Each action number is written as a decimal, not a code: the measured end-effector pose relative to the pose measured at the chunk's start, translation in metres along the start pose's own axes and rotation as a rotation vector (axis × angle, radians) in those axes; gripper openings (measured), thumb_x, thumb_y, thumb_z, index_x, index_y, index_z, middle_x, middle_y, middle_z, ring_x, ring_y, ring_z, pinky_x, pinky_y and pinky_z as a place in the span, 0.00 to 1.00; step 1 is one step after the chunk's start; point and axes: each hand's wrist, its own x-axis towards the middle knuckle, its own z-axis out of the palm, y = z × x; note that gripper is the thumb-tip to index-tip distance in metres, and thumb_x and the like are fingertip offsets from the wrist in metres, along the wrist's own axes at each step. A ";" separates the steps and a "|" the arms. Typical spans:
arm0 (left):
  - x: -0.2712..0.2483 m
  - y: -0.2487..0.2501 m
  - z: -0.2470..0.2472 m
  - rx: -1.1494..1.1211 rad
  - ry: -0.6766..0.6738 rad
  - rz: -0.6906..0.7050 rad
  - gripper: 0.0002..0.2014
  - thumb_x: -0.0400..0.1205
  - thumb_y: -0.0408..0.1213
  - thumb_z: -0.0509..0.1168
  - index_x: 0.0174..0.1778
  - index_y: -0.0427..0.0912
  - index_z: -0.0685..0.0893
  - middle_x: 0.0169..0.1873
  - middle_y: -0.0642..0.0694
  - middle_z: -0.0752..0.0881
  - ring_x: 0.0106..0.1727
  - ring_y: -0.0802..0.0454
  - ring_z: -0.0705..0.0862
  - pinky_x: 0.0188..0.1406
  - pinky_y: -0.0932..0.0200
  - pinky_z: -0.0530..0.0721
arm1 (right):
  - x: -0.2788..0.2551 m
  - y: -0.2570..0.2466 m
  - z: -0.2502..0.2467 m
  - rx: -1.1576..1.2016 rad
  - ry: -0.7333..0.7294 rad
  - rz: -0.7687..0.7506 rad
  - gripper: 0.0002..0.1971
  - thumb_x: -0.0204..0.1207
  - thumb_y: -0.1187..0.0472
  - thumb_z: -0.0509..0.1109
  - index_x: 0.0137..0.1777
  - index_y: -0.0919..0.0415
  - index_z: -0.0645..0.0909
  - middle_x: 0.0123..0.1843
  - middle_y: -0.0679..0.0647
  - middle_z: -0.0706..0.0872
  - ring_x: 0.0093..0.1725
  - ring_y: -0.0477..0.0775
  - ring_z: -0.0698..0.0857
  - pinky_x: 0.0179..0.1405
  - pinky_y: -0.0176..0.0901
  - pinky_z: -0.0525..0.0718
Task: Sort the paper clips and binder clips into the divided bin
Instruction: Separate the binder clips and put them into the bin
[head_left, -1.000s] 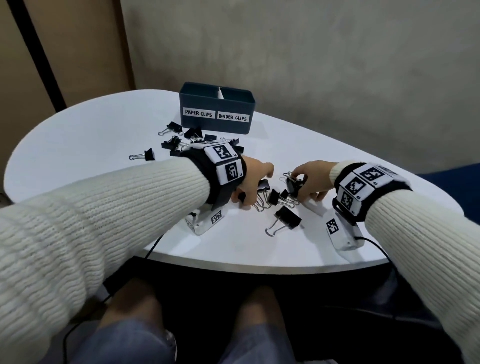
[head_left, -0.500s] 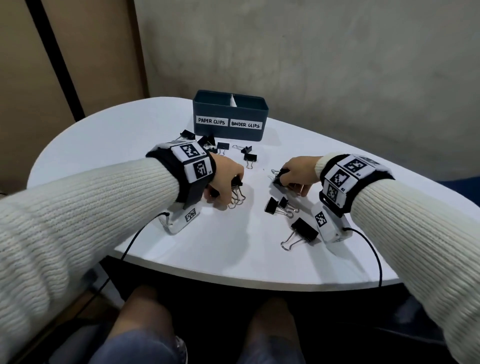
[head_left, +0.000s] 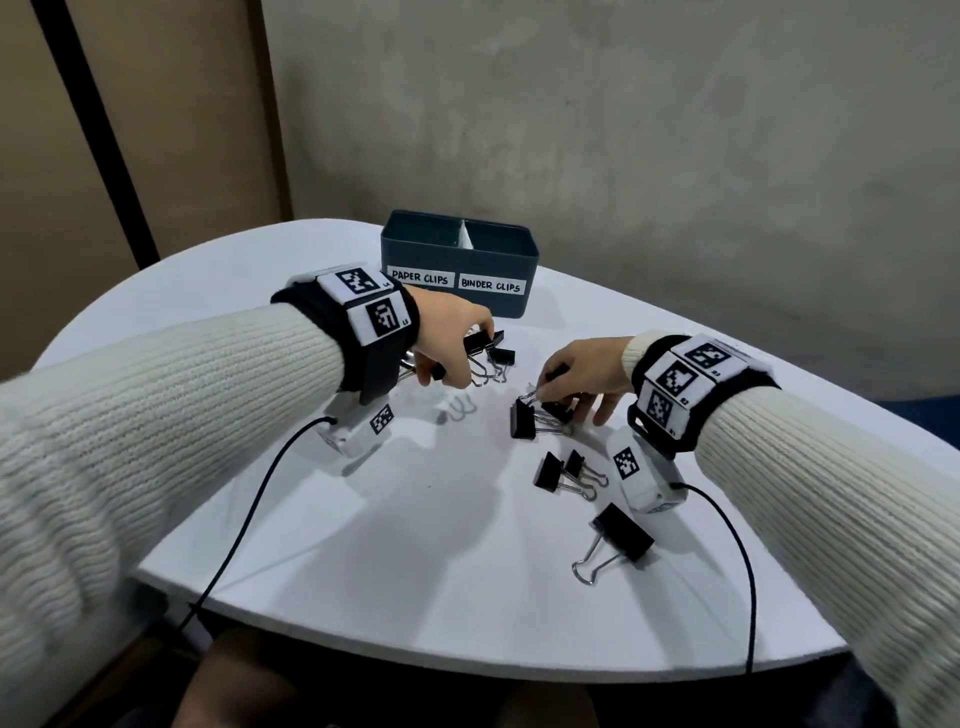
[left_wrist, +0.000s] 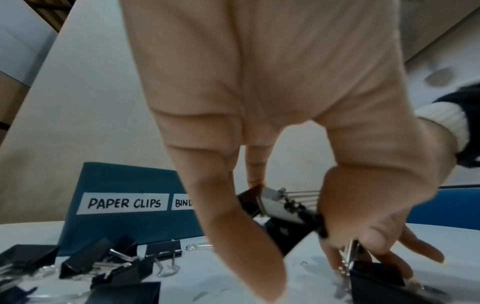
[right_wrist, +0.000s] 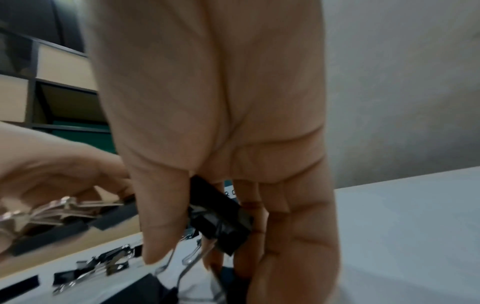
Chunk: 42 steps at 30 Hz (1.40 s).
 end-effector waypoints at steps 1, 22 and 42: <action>0.004 0.001 0.001 -0.003 -0.016 0.000 0.32 0.69 0.27 0.68 0.69 0.50 0.70 0.50 0.34 0.89 0.30 0.43 0.87 0.33 0.59 0.84 | 0.002 -0.002 0.002 -0.022 -0.014 0.006 0.19 0.80 0.53 0.66 0.66 0.63 0.76 0.47 0.56 0.81 0.41 0.59 0.86 0.34 0.45 0.87; 0.007 0.005 0.035 0.252 -0.023 -0.039 0.33 0.63 0.33 0.75 0.64 0.51 0.74 0.29 0.53 0.81 0.26 0.54 0.79 0.16 0.75 0.73 | 0.003 -0.036 0.021 -0.545 0.042 -0.042 0.10 0.81 0.62 0.58 0.54 0.67 0.77 0.52 0.64 0.84 0.34 0.59 0.83 0.34 0.40 0.82; 0.033 -0.014 -0.071 -0.275 0.201 0.114 0.28 0.73 0.22 0.69 0.67 0.43 0.72 0.41 0.42 0.82 0.28 0.47 0.84 0.24 0.58 0.89 | 0.037 -0.061 -0.087 0.460 0.658 -0.410 0.07 0.80 0.63 0.63 0.41 0.59 0.79 0.35 0.55 0.79 0.37 0.58 0.82 0.41 0.56 0.88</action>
